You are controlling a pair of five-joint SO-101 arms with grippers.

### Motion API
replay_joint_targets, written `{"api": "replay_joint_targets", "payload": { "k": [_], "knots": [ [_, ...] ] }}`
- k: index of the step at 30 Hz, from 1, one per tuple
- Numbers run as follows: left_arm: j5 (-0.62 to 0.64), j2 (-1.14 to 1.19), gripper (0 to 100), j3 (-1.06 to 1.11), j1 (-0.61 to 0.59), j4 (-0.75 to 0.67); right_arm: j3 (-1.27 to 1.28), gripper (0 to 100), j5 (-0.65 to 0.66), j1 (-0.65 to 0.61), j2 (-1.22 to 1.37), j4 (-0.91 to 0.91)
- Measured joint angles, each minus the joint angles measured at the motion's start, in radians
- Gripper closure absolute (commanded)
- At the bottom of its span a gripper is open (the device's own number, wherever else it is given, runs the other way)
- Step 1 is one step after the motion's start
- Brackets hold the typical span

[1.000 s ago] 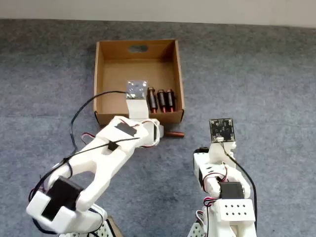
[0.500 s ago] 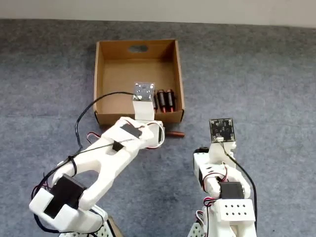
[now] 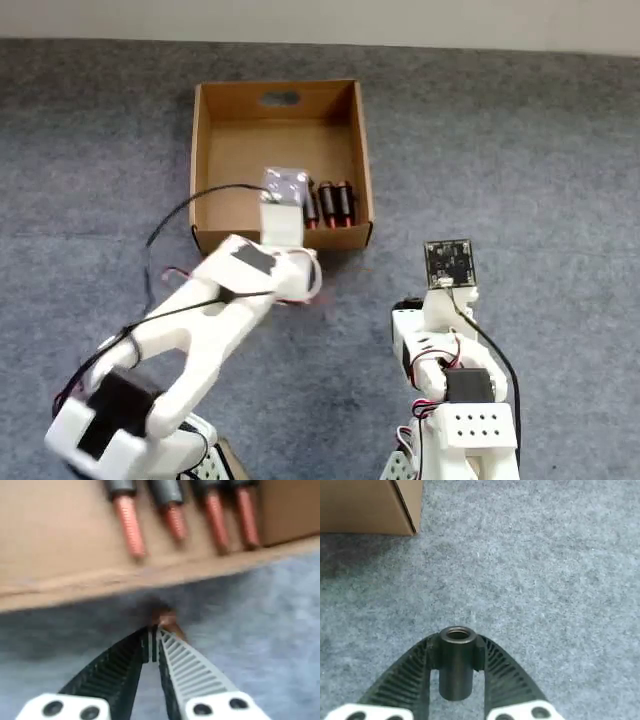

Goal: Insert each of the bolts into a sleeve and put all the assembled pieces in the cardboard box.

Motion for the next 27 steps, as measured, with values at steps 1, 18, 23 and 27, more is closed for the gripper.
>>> {"api": "replay_joint_targets", "payload": {
  "k": [1,18,23,27],
  "knots": [
    [-0.043,-0.037,97,0.000,-0.031,0.031,0.000,99.2,0.000,0.000,0.000,0.000],
    [-0.359,-0.330,93,0.066,-0.005,0.350,0.000,99.2,0.000,0.000,0.000,0.000],
    [0.058,-0.330,86,0.173,0.017,0.216,0.000,99.2,0.000,0.000,0.000,0.000],
    [0.138,-0.330,85,0.315,0.032,0.000,0.000,99.2,0.000,0.000,0.000,0.000]
  ]
}}
